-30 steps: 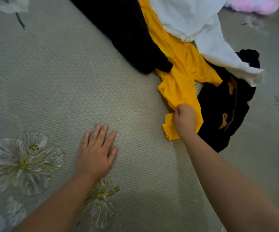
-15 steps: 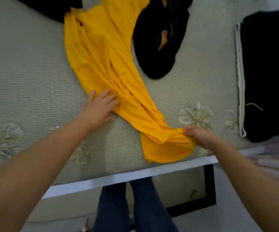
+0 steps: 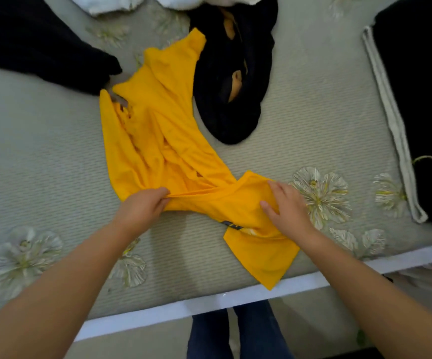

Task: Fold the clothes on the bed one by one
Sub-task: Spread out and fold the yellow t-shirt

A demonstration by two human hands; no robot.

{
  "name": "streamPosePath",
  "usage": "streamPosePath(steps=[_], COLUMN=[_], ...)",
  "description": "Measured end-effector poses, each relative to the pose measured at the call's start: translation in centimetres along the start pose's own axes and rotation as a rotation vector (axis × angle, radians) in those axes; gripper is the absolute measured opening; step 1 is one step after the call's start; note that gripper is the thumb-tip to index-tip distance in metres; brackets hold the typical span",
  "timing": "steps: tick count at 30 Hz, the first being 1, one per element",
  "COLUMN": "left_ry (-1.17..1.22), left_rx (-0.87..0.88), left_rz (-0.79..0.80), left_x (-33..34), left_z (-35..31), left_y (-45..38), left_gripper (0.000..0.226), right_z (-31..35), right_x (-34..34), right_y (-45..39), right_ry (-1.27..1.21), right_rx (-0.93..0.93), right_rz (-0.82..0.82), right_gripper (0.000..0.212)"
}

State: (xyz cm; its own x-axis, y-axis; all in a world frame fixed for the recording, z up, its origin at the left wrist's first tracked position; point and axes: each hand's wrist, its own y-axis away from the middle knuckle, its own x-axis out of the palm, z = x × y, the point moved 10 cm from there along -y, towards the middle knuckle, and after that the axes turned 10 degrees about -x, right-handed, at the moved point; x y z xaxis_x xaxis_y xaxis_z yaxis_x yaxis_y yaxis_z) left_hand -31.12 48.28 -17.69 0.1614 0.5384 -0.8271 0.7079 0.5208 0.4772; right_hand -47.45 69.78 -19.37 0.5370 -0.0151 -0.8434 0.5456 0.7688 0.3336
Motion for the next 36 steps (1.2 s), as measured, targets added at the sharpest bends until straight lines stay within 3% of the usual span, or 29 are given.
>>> streamPosePath(steps=[3,6,8,10,12,15,17,20,23,25,32,36], left_ry=[-0.051,-0.13,-0.086,0.154,0.554,1.02,0.955,0.578,0.249,0.101,-0.125,0.059], left_rx=[-0.024,-0.143,-0.225,-0.404,-0.593,-0.652,-0.608,-0.489,-0.434,-0.374,-0.281,-0.168], left_rz=[0.056,0.174,0.115,-0.085,-0.281,-0.431,-0.414,-0.218,-0.047,-0.026,-0.16,-0.441], left_x=[-0.5,0.9,0.4,-2.0,-4.1,-6.5,-8.4,-8.3,-4.3,-1.6,3.1,0.2], left_z=[0.6,2.5,3.8,6.2,8.8,9.7,8.2,4.2,1.3,0.1,-1.6,-2.1], left_y=[1.9,3.8,5.0,6.3,8.0,8.4,7.5,5.7,4.6,3.8,0.0,-0.5], left_gripper=[0.026,0.033,0.031,0.024,0.018,0.017,0.016,0.034,0.055,0.051,0.044,0.014], right_z=[0.6,1.7,2.9,3.6,3.6,5.0,7.3,10.5,9.7,7.6,-0.2,-2.0], right_x=[0.5,1.2,0.3,-1.6,-4.1,-9.7,-13.9,-17.7,-18.0,-16.4,-11.2,-11.2], right_y=[-1.9,-3.6,-4.8,-5.7,-6.5,-8.9,-10.0,-9.7,-8.0,-6.5,-2.6,-2.7], right_ry=[0.136,0.188,0.161,0.039,-0.111,-0.278,-0.35,-0.368,-0.262,-0.262,-0.383,-0.463], right_rx=[0.019,0.001,-0.067,-0.105,-0.052,0.0,-0.043,-0.117,-0.095,-0.073,-0.002,0.008], right_rz=[0.081,0.193,0.172,0.124,0.095,0.0,-0.068,-0.065,-0.045,-0.012,-0.009,-0.095], right_gripper=[0.056,0.037,0.024,0.018,0.019,0.011,0.009,0.015,0.014,0.013,0.014,0.016])
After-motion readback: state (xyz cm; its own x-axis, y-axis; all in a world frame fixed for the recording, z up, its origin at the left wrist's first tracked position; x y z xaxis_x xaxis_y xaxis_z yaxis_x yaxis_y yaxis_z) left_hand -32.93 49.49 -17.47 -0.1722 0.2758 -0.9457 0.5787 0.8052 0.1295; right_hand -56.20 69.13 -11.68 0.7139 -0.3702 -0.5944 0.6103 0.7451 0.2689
